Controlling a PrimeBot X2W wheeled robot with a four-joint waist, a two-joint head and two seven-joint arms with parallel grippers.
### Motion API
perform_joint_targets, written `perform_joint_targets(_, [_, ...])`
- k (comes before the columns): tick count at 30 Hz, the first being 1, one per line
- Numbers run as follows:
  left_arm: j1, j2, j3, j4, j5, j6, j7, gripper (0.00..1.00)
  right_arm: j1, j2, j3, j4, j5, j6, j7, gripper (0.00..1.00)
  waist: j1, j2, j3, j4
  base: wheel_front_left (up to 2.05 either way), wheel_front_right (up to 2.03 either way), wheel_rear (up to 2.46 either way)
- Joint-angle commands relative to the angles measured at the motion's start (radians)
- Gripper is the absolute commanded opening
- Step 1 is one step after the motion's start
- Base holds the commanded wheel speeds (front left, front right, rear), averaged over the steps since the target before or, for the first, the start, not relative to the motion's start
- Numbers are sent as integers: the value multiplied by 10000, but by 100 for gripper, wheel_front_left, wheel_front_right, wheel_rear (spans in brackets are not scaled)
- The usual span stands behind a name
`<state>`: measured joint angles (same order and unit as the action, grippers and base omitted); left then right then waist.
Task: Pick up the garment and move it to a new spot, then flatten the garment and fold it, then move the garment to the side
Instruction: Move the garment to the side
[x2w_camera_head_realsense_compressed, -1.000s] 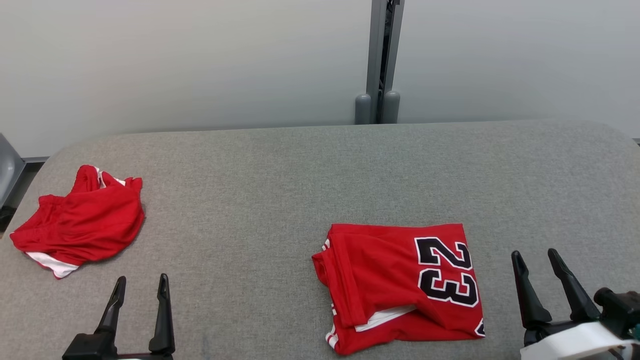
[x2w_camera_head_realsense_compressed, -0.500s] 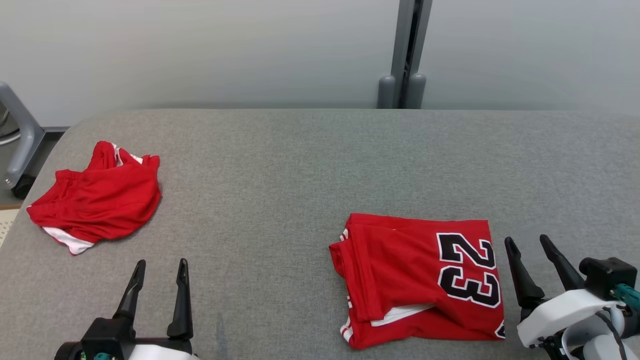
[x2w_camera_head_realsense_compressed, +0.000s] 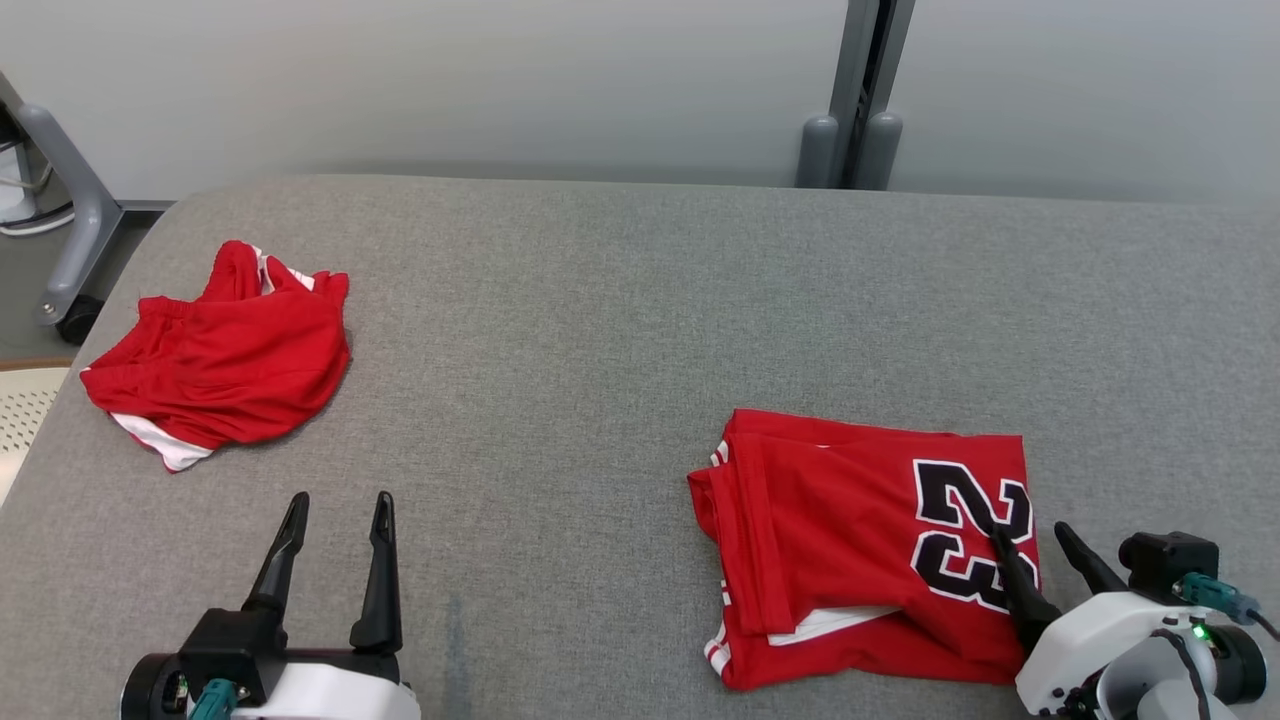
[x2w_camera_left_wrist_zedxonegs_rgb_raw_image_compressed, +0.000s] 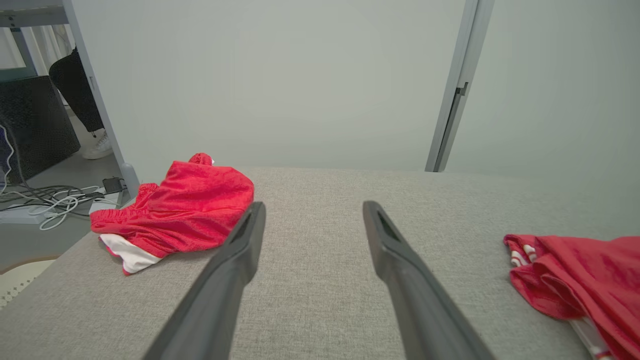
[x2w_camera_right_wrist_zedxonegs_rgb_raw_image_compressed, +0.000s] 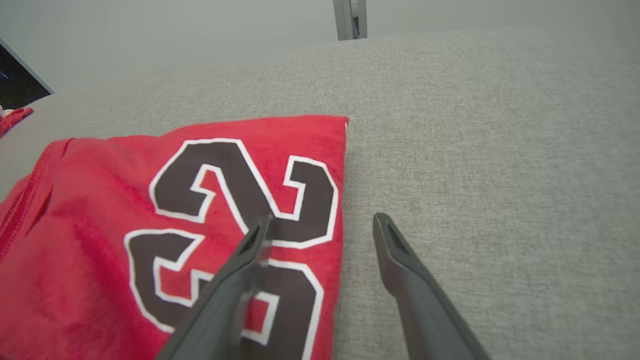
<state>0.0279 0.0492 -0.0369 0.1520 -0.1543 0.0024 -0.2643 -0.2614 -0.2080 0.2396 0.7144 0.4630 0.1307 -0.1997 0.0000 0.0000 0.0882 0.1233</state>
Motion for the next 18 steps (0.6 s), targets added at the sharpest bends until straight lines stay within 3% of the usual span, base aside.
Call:
perform_joint_targets(1, [-228,30,23,0,-42,57,2,100,-152,-52,63,116,72,1,-85,100,0,0,38,6,0,0,0])
perform_joint_targets(8, [-350,32,53,88,-119,85,2,100,-535,49,845,1035,473,1,99,100,0,0,197,-83,0,0,0])
perform_joint_targets(9, [-382,32,47,106,-131,87,2,100,-574,67,971,1160,556,1,191,92,0,0,212,-93,0,0,0])
perform_joint_targets(10, [-415,33,44,122,-140,91,2,100,-638,99,1098,1264,649,1,235,42,0,0,225,-102,0,0,0])
perform_joint_targets(11, [-441,33,32,140,-148,90,2,100,-699,127,1205,1335,752,1,250,16,0,0,235,-106,0,0,0])
perform_joint_targets(12, [-449,33,29,152,-154,88,2,100,-775,132,1290,1372,827,1,248,0,0,0,244,-109,0,0,0])
perform_joint_targets(18, [-557,32,43,192,-176,68,2,100,-1453,-95,1674,1364,1203,0,128,0,0,0,323,-144,0,0,0])
